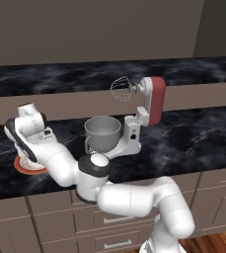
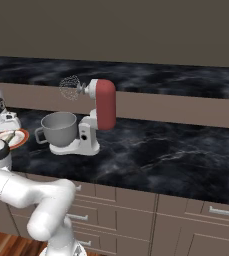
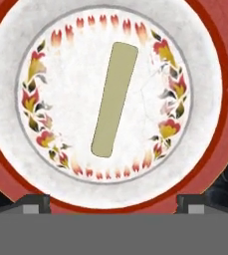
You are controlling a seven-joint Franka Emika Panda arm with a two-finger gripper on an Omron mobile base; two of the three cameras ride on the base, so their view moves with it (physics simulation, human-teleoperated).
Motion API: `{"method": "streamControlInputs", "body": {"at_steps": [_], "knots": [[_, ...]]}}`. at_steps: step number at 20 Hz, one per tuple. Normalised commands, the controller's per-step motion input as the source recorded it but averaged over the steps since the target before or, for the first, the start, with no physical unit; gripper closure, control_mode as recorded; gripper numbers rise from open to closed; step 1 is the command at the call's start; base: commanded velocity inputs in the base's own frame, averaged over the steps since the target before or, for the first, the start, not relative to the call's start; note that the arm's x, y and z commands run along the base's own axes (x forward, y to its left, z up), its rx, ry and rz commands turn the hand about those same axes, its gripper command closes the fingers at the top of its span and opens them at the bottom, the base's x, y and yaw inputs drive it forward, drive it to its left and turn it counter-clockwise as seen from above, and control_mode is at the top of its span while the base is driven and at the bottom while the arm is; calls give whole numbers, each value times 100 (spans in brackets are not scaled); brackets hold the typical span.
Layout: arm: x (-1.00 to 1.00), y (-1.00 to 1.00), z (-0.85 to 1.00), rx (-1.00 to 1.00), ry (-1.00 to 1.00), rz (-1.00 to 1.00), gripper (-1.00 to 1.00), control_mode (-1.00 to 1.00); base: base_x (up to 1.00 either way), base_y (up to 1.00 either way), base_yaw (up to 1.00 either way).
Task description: Add butter and sugar cubes to the stand mixer bowl and then turn on the stand mixer to begin making frosting.
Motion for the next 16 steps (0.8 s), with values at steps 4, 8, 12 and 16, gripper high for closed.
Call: {"method": "streamControlInputs", "body": {"at_steps": [4,8,12,16], "knots": [[3,0,-22,10,-9,13,-100,-100,0,0,0],[23,0,-19,13,-23,11,-100,-100,0,0,0],[20,0,-30,12,-22,9,-100,-100,0,0,0],[0,0,-37,12,-9,5,-100,-100,0,0,0]]}}
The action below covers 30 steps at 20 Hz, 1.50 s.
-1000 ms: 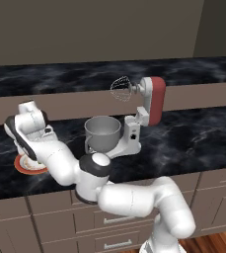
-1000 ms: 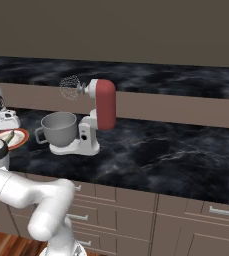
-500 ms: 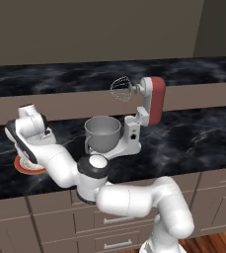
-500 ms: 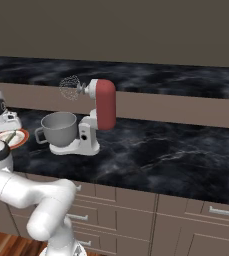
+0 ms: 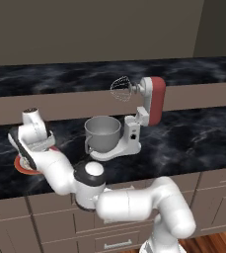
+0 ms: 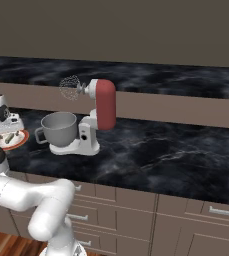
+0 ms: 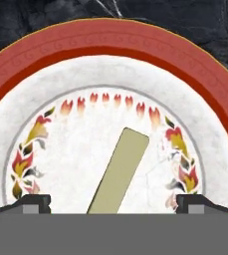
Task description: Add butter and sugar cubes to the stand mixer bowl and then turn on the stand mixer to begin making frosting.
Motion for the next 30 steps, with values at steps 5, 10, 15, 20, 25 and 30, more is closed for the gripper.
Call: {"method": "streamControlInputs", "body": {"at_steps": [5,10,15,20,25,30], "knots": [[1,0,-30,12,0,1,-100,-100,0,0,0],[2,0,-30,8,0,0,100,-100,0,0,0],[0,3,-23,1,0,0,100,-100,0,0,0],[0,3,-3,0,0,-1,100,-100,0,0,0],[-7,7,26,0,0,-4,100,-100,0,0,0],[-55,-8,94,0,-1,-11,100,-100,0,0,0]]}}
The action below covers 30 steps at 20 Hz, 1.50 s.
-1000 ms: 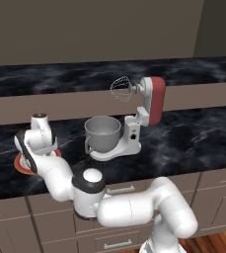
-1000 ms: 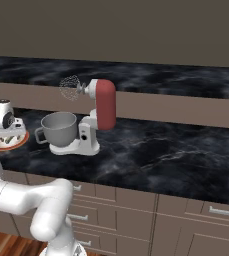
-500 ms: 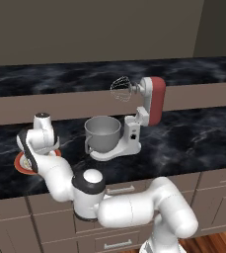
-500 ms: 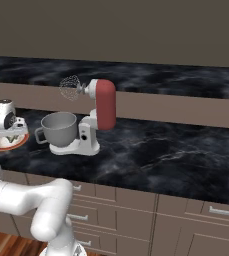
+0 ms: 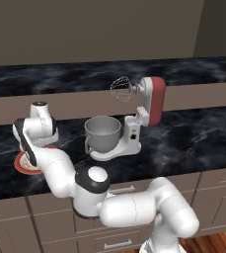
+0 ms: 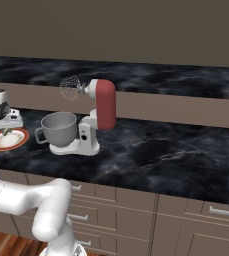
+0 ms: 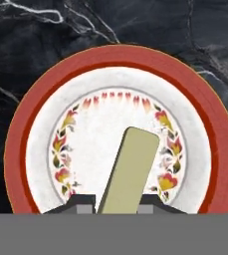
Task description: Add butter and sugar cubes to the stand mixer bowl and then turn on the stand mixer to begin making frosting.
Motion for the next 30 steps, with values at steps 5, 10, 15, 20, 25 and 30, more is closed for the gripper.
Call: {"method": "streamControlInputs", "body": {"at_steps": [5,10,15,20,25,30], "knots": [[-55,-40,89,0,-6,-19,100,-100,0,0,0],[-20,-86,71,-8,-15,-25,100,-100,0,0,0],[-1,-99,61,-8,-10,-26,100,-100,0,0,0],[-1,-95,26,-4,-2,-23,100,-100,0,0,0],[0,-84,5,-1,0,-21,100,-100,0,0,0],[0,-45,-2,0,-5,-14,100,-100,0,0,0]]}}
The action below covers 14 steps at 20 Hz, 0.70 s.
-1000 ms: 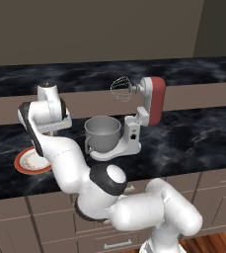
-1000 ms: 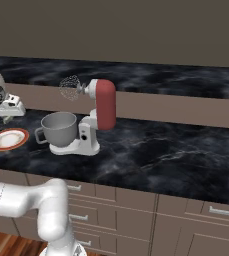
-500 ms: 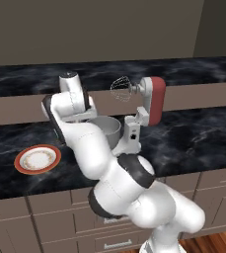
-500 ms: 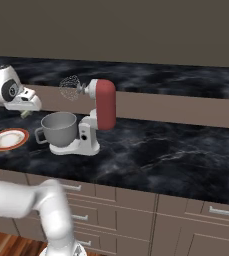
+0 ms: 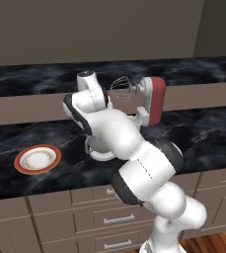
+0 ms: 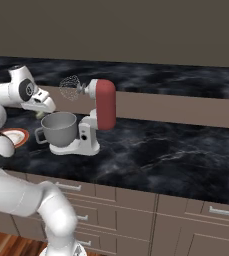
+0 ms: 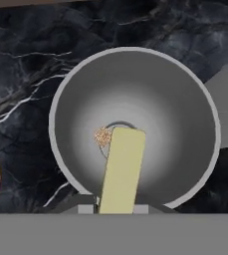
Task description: Add butter and sugar cubes to the stand mixer bowl and then turn on the stand mixer to begin making frosting.
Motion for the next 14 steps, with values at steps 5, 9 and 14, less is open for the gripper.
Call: {"method": "streamControlInputs", "body": {"at_steps": [5,9,14], "knots": [[0,-29,-20,0,-8,-9,100,-100,0,0,0],[0,-37,-29,0,-4,-6,100,-100,0,0,0],[0,-42,-32,0,0,-7,100,-100,0,0,0]]}}
